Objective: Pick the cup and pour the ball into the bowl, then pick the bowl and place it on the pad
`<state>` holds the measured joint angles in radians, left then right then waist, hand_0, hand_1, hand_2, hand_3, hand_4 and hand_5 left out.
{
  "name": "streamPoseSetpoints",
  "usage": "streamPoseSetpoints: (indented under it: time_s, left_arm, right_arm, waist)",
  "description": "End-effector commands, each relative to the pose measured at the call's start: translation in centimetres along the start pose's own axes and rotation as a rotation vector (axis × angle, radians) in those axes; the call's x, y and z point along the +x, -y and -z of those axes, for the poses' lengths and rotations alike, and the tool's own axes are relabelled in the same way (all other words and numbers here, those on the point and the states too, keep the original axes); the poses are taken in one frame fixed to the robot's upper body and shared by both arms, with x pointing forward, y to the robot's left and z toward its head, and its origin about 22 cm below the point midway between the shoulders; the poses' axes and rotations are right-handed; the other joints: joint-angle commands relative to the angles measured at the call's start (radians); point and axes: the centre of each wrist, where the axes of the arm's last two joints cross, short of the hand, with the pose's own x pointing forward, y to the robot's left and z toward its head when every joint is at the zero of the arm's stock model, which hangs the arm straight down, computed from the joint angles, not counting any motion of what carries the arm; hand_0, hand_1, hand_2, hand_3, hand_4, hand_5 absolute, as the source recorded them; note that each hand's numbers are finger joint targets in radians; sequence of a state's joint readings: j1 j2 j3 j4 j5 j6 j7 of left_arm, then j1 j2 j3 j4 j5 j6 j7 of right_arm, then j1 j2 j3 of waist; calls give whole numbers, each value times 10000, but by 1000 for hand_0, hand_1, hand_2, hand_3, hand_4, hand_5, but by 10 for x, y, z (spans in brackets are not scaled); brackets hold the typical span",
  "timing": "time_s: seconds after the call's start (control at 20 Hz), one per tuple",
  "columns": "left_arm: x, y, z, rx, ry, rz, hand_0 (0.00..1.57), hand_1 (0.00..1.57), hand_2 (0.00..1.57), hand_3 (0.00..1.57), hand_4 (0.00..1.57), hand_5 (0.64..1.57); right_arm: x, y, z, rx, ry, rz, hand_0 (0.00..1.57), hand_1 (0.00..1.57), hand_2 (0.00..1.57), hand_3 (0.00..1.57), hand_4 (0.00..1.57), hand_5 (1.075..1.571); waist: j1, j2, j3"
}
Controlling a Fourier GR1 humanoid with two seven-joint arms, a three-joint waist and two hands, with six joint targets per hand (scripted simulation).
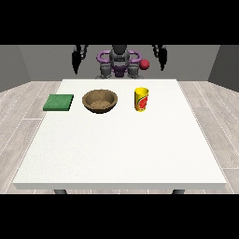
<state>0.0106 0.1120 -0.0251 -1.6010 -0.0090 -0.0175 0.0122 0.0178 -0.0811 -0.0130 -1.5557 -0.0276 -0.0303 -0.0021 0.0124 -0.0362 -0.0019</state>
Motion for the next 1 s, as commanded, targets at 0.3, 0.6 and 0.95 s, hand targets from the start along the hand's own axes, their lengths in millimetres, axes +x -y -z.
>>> streamPoseSetpoints:
  time_s: [0.3, 0.6, 0.95]
  left_arm:
    - [11, -4, -2, 1001, 1063, -1924, 0, 0, 0, 0, 0, 1430]
    - [37, -43, 7, 587, 1806, -1979, 0, 0, 0, 0, 0, 1417]
    - [40, -42, 48, 916, 3234, -1484, 0, 0, 0, 0, 0, 1403]
  right_arm:
    - [16, 48, -2, -154, 827, 711, 0, 0, 0, 0, 0, 1571]
    - [20, 58, 4, 162, 1501, 931, 0, 0, 0, 0, 0, 1571]
    - [25, 36, 34, 422, 2505, 1002, 0, 0, 0, 0, 0, 1570]
  waist:
    - [-28, -1099, 20]
    - [-3, -379, 20]
    - [-348, 1079, 19]
